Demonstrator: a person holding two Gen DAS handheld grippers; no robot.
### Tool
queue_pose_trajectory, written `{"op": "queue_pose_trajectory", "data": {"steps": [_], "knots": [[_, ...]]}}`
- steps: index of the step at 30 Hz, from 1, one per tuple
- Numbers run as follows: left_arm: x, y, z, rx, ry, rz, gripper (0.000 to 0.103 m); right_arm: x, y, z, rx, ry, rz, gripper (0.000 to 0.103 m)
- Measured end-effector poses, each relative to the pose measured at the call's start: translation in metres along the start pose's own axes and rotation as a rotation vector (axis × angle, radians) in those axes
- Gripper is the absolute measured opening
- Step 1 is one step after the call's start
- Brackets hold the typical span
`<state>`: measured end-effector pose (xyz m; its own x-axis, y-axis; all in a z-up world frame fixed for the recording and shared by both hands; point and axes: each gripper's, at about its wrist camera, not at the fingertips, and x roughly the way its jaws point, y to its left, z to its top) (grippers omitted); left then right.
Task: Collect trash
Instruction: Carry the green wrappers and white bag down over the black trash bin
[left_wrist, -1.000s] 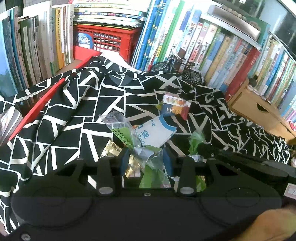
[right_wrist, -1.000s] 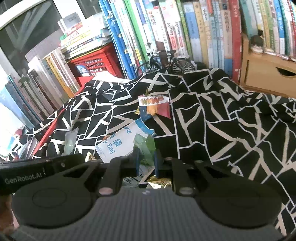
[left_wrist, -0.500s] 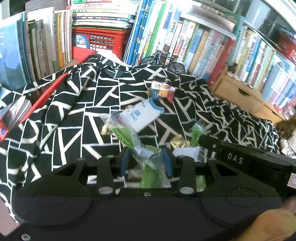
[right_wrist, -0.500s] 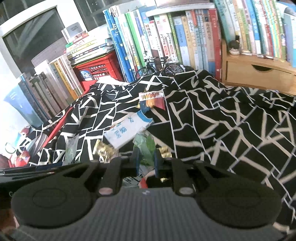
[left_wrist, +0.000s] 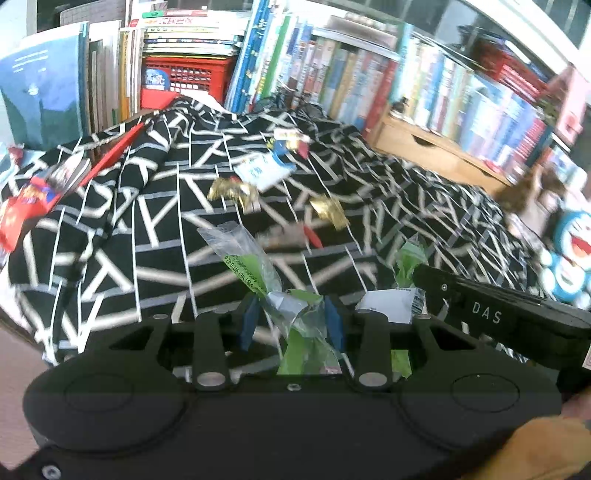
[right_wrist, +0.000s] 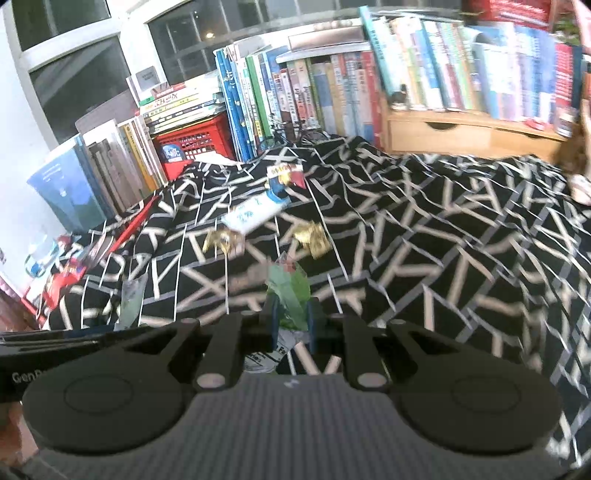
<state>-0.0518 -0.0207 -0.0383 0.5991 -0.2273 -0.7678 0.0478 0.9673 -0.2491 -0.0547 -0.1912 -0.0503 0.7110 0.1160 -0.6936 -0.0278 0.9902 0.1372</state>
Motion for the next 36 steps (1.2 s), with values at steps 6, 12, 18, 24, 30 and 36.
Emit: {"op": "queue_pose_trajectory", "data": {"steps": [6, 12, 18, 24, 30, 36], "knots": [[-0.046, 0.003, -0.058, 0.043, 0.036, -0.034, 0.037, -0.053, 0.016, -0.053, 0.024, 0.014, -0.03, 0.019], [-0.079, 0.012, -0.106, 0.001, 0.047, -0.016, 0.037, -0.087, 0.029, -0.09, -0.01, 0.032, -0.012, 0.019], [-0.11, 0.021, -0.155, -0.067, 0.027, 0.055, 0.037, -0.105, 0.035, -0.119, -0.063, 0.044, 0.057, 0.019], [-0.132, 0.027, -0.209, -0.108, 0.058, 0.128, 0.037, -0.115, 0.044, -0.151, -0.084, 0.06, 0.111, 0.019], [-0.137, 0.039, -0.251, -0.152, 0.093, 0.162, 0.037, -0.108, 0.058, -0.181, -0.133, 0.104, 0.148, 0.019], [-0.119, 0.06, -0.271, -0.178, 0.131, 0.178, 0.037, -0.086, 0.065, -0.201, -0.124, 0.154, 0.158, 0.019]]}}
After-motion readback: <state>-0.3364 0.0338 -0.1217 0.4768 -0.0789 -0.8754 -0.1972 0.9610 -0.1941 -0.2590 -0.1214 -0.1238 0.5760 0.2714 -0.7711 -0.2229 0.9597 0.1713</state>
